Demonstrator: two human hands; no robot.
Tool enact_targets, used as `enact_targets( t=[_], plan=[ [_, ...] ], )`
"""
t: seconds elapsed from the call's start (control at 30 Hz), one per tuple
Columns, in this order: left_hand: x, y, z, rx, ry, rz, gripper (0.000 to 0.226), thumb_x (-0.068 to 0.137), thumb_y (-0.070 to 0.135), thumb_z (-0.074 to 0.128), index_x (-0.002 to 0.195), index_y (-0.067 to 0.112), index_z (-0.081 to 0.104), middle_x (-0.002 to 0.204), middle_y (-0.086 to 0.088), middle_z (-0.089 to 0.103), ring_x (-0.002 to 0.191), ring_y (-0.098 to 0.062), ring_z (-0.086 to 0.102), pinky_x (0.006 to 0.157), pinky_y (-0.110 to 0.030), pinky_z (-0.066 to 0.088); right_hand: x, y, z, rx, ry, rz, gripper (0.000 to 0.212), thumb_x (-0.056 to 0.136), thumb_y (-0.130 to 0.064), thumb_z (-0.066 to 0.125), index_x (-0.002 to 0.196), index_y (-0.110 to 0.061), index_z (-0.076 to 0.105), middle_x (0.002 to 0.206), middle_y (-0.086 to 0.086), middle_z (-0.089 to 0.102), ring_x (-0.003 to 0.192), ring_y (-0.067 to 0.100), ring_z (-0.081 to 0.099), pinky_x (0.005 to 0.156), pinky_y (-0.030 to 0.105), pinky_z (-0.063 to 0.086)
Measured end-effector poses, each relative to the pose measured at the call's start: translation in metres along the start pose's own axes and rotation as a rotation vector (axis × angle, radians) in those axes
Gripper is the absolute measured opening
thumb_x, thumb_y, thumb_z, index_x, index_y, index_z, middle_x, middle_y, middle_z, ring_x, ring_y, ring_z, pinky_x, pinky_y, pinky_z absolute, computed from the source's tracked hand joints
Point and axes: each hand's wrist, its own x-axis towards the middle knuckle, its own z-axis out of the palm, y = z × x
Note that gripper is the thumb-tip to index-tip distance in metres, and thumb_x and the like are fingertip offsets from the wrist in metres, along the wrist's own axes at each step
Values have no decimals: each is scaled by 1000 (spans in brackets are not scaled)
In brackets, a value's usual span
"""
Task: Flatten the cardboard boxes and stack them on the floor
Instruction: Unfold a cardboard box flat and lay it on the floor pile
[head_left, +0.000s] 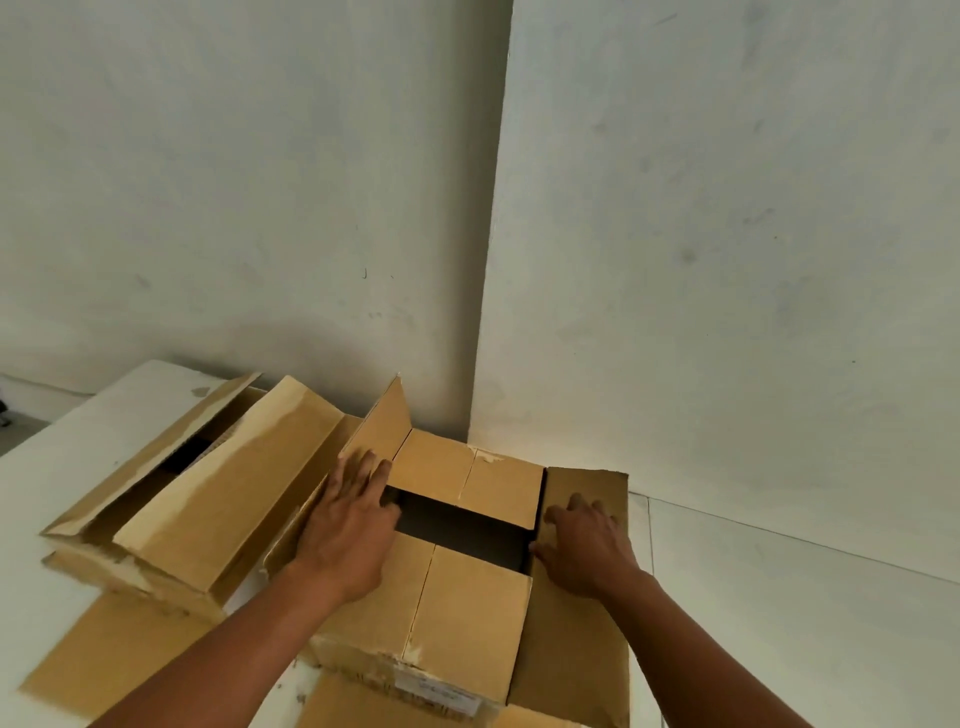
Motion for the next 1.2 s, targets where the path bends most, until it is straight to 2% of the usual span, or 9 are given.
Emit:
enact_targets(
  t=[0.1, 0.2, 0.27, 0.37, 0.6, 0.87, 1.0, 1.1, 1.2],
  plan=[
    [-20, -12, -13, -135, -31, -28, 46, 75, 22, 68, 118, 36, 59, 164, -2, -11, 148, -33, -24, 117, -63, -7, 17, -10, -2, 4, 6, -47, 59, 90, -59, 56, 140, -29, 48, 142, 5, 48, 132, 28, 44, 110, 46, 39],
    [-44, -24, -14, -335, -67, -38, 47, 74, 40, 78, 117, 41, 57, 155, 12, -37, 145, -22, -27, 122, -48, 17, 33, -21, -2, -64, -17, -99, 70, 84, -64, 61, 142, -29, 42, 145, 8, 43, 134, 30, 42, 110, 48, 37],
    [-58, -29, -14, -453, -83, -57, 43, 71, 58, 78, 106, 41, 59, 150, 20, -42, 145, -11, -15, 115, -33, 33, 42, -30, 1, -124, -35, -133, 75, 81, -64, 65, 142, -28, 41, 146, 10, 39, 136, 33, 38, 111, 50, 35],
    [-68, -31, -6, -537, -83, -102, 35, 69, 61, 77, 83, 35, 58, 155, 23, -29, 142, -7, 33, 96, -24, 46, 51, -40, 4, -223, -15, -198, 71, 82, -53, 70, 140, -25, 42, 146, 12, 37, 135, 35, 36, 113, 51, 32],
    [-72, -32, -4, -555, -111, -168, 38, 72, 60, 75, 81, 32, 50, 160, 16, 16, 115, -2, 49, 90, -24, 47, 64, -34, -33, -184, 104, -197, 47, 84, -45, 63, 127, -25, 60, 125, 6, 54, 117, 26, 51, 103, 44, 40],
    [-67, -33, -16, -540, -120, -169, 43, 67, 60, 79, 78, 27, 53, 154, 12, 32, 113, -8, 58, 87, -24, 47, 83, 8, -70, -33, 199, 137, 79, 76, -80, 51, 131, -24, 56, 134, 8, 47, 123, 33, 48, 99, 50, 43],
    [-63, -35, -20, -549, -132, -148, 45, 64, 64, 79, 91, 33, 61, 164, 10, 11, 124, -12, 55, 94, -26, 47, 89, 13, -74, 193, 69, 240, 86, 78, -79, 54, 139, -20, 49, 141, 12, 42, 120, 34, 55, 89, 43, 49],
    [-58, -33, -19, -564, -113, -110, 67, 63, 67, 78, 122, 45, 58, 163, 13, -16, 144, -20, 35, 110, -33, 40, 91, 11, -72, 416, 85, 161, 60, 91, -57, 59, 140, -23, 52, 131, 8, 60, 107, 25, 65, 86, 35, 54],
    [-52, -30, -23, -618, -129, -136, 42, 62, 61, 82, 93, 42, 63, 163, 16, -10, 139, -17, 41, 105, -31, 43, 91, 5, -68, 660, 73, 116, 28, 98, -28, 57, 123, -21, 67, 103, 5, 71, 76, 18, 66, 65, 30, 56]
  ],
)
